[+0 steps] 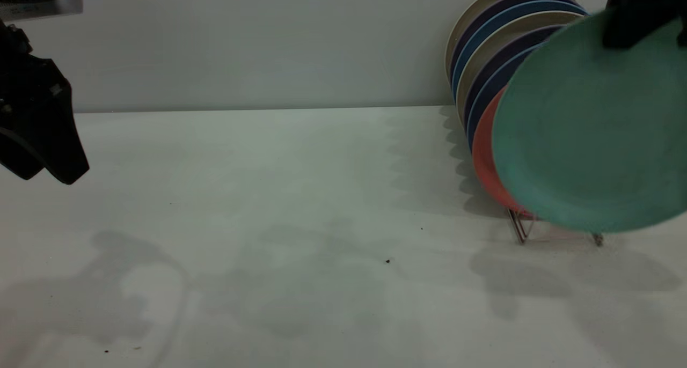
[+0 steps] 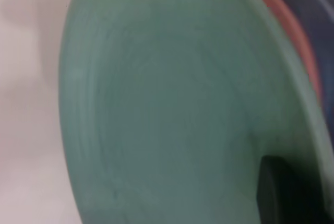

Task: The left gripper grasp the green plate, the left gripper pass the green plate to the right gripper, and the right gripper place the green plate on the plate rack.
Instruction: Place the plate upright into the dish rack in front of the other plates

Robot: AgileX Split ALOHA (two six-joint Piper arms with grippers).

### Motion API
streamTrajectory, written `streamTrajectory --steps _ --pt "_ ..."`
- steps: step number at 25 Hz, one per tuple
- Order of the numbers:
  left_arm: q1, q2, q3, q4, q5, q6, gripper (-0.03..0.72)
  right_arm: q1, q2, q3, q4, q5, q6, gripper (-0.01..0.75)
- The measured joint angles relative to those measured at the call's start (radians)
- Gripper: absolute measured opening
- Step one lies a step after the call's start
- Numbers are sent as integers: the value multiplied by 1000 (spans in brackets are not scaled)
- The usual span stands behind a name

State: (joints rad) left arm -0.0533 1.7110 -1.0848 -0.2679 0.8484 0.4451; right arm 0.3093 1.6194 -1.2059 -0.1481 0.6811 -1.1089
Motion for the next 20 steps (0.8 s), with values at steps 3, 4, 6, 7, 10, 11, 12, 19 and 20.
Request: streamTrajectory --steps 3,4,6,7,10,11,12,19,20 --pt "0 0 0 1 -2 0 569 0 0 -52 6 50 -45 56" --pt "0 0 0 1 -2 0 568 0 0 -67 12 59 -60 56" --pt "0 0 0 1 -2 0 568 0 3 -94 32 71 -93 56" --pt "0 0 0 1 -3 0 568 0 6 -111 39 75 -102 56" --pt "0 0 0 2 -3 0 568 -4 31 -164 49 87 -110 56" --pt "0 0 0 2 -3 0 568 -9 44 -185 52 96 -112 56" --pt "0 0 0 2 -3 0 568 -14 55 -202 52 102 -112 56" --pt "0 0 0 2 -3 -3 568 -54 129 -296 51 122 -120 56" --pt "0 0 0 2 -3 -3 568 -61 136 -299 51 122 -121 56"
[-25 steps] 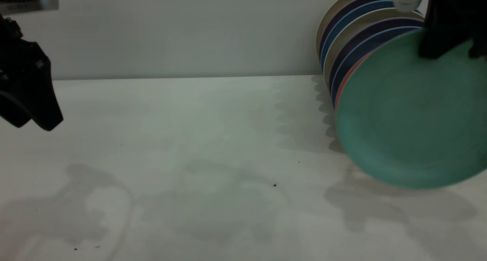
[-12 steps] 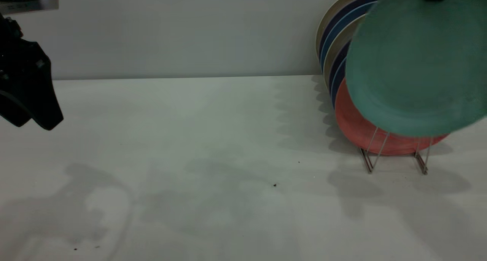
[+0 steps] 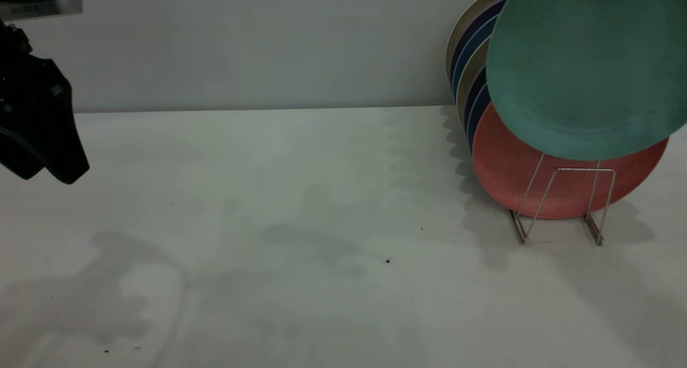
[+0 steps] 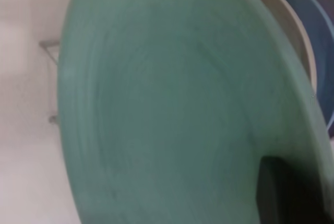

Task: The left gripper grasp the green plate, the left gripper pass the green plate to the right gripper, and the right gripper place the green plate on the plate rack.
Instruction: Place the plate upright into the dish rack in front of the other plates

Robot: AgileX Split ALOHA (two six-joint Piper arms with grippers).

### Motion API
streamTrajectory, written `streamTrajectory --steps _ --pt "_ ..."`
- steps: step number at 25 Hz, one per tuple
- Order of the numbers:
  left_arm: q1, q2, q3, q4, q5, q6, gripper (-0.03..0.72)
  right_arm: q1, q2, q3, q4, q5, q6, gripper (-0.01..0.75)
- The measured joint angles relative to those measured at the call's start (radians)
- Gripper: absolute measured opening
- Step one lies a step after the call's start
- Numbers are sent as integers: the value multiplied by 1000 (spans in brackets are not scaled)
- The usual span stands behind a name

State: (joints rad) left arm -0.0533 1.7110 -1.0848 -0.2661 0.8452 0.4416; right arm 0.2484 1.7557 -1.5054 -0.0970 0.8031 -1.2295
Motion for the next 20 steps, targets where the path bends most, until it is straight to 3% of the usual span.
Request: streamTrajectory --steps 20 --pt "0 0 0 1 -7 0 568 -28 47 -3 -3 -64 25 56"
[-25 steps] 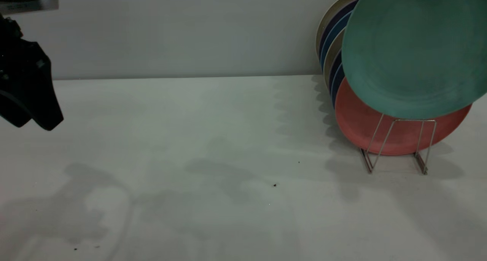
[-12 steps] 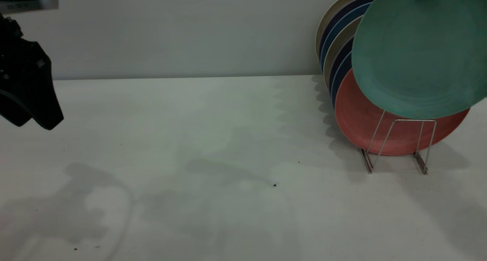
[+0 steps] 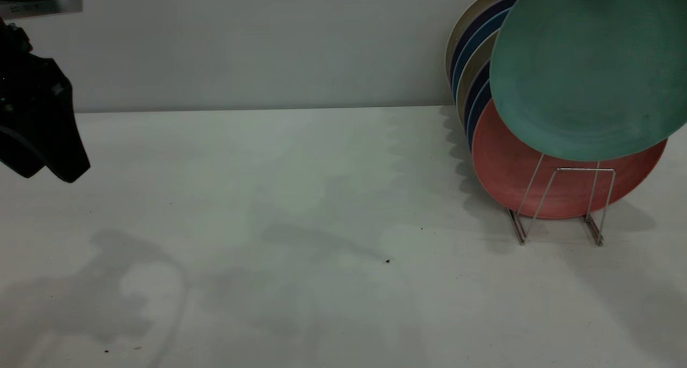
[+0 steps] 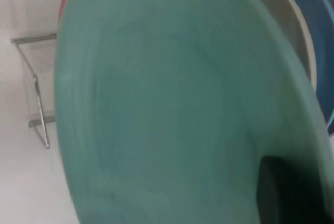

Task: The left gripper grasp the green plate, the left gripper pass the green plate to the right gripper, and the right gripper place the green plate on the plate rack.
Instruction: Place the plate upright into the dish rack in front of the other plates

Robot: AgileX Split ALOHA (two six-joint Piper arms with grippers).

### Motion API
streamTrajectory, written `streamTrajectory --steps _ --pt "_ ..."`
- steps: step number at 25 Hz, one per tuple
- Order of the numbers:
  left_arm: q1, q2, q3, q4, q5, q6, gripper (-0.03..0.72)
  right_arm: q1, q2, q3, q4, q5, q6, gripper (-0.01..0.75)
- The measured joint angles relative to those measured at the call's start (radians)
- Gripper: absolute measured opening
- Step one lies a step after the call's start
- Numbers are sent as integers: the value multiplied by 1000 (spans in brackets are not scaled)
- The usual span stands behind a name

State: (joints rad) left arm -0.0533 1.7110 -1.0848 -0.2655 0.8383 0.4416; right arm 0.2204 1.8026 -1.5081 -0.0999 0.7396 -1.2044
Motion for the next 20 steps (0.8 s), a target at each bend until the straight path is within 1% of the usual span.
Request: streamTrajectory --steps 3,20 --pt "0 0 0 0 -1 0 568 0 11 0 0 16 21 56" --pt "0 0 0 0 -12 3 568 0 54 0 -6 11 45 60"
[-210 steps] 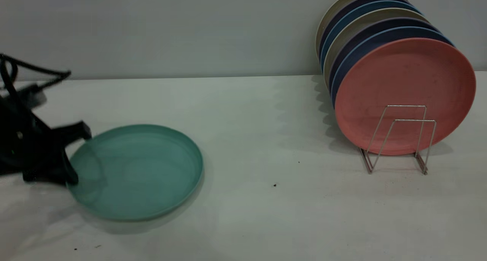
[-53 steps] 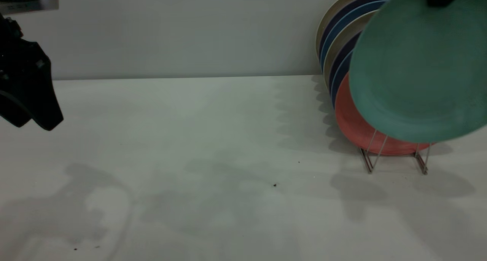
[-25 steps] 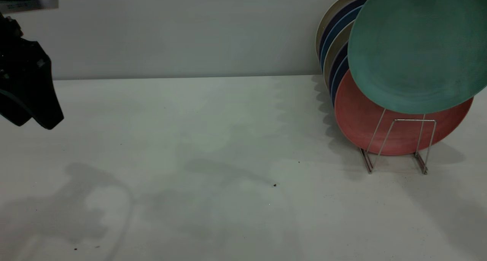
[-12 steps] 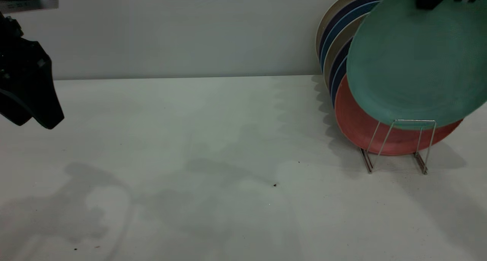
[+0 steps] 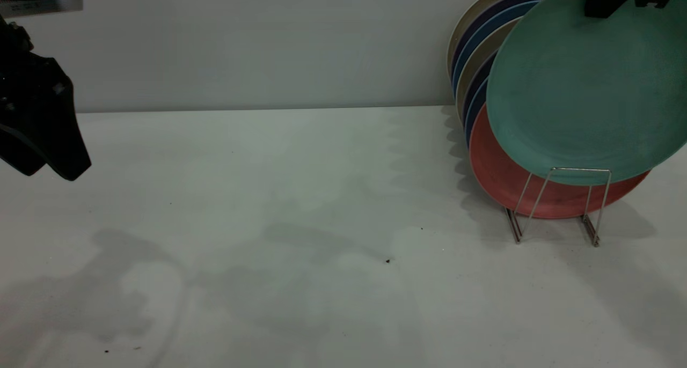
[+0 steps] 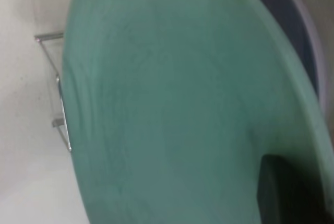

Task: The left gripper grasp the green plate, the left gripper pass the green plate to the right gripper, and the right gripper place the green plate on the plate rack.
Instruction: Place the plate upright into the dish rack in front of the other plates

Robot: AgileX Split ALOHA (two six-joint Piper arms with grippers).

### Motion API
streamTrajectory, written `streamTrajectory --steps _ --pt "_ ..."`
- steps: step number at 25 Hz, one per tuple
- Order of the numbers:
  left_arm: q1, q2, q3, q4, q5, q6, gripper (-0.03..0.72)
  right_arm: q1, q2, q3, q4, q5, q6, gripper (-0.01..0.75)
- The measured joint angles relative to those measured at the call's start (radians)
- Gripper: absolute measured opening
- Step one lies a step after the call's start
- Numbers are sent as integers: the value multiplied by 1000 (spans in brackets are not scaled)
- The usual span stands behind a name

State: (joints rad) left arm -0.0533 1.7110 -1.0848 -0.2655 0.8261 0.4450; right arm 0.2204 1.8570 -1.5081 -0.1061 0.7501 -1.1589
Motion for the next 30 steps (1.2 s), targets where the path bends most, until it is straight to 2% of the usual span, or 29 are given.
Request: streamTrajectory --steps 6,12,15,24,30 --pt "0 0 0 0 -3 -1 568 0 0 0 0 24 1 115" --pt "0 0 0 0 -3 -1 568 0 2 0 11 36 27 255" --pt "0 0 0 0 -3 -1 568 0 2 0 19 41 55 296" --pt "0 0 0 0 -11 -1 568 -1 3 0 76 136 111 309" --pt "0 0 0 0 -13 -3 568 -1 3 0 172 151 113 311"
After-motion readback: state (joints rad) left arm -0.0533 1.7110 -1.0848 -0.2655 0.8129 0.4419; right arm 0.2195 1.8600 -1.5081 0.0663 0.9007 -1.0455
